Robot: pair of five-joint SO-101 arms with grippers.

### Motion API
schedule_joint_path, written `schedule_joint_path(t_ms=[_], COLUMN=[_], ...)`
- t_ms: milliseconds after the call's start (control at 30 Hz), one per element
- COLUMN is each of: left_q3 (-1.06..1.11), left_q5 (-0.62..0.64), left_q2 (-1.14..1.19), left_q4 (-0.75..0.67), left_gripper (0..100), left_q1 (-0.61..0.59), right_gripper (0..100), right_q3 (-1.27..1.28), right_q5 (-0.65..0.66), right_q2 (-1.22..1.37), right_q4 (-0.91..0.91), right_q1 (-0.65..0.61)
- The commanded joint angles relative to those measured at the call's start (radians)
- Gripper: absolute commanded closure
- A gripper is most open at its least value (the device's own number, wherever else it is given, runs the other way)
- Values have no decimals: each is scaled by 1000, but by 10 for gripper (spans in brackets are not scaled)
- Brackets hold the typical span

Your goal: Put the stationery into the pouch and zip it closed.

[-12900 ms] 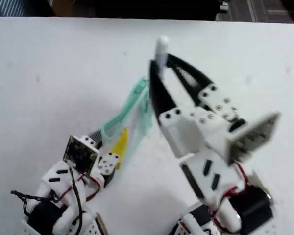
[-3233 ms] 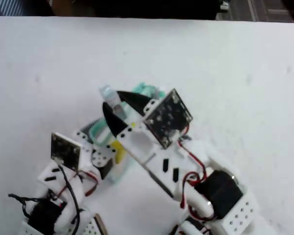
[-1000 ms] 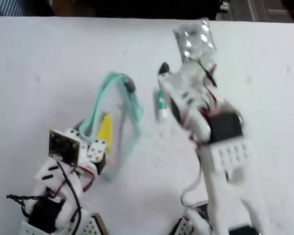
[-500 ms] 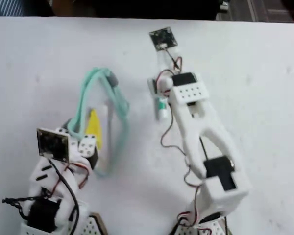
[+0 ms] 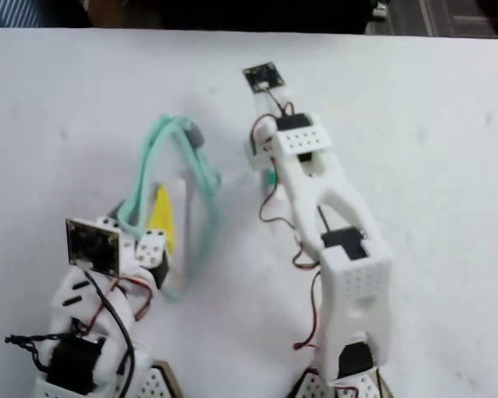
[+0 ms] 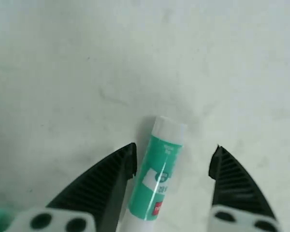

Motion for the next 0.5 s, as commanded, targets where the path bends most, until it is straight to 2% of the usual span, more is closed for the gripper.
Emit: schedule_joint_path(t_ms=[0, 233, 467], left_q3=[-6, -6, -6], left_q5=[9, 9, 9], left_q2=[-2, -2, -2], left_q4=[-8, -8, -14], left_gripper=[973, 973, 973], left_q1=[15, 15, 15], right_gripper=[766, 907, 933], right_q3=[-60, -80, -98], right_q5=[3, 9, 9], right_q2=[16, 71, 104], right_q4=[7, 2, 10], right_q1=[10, 38, 48])
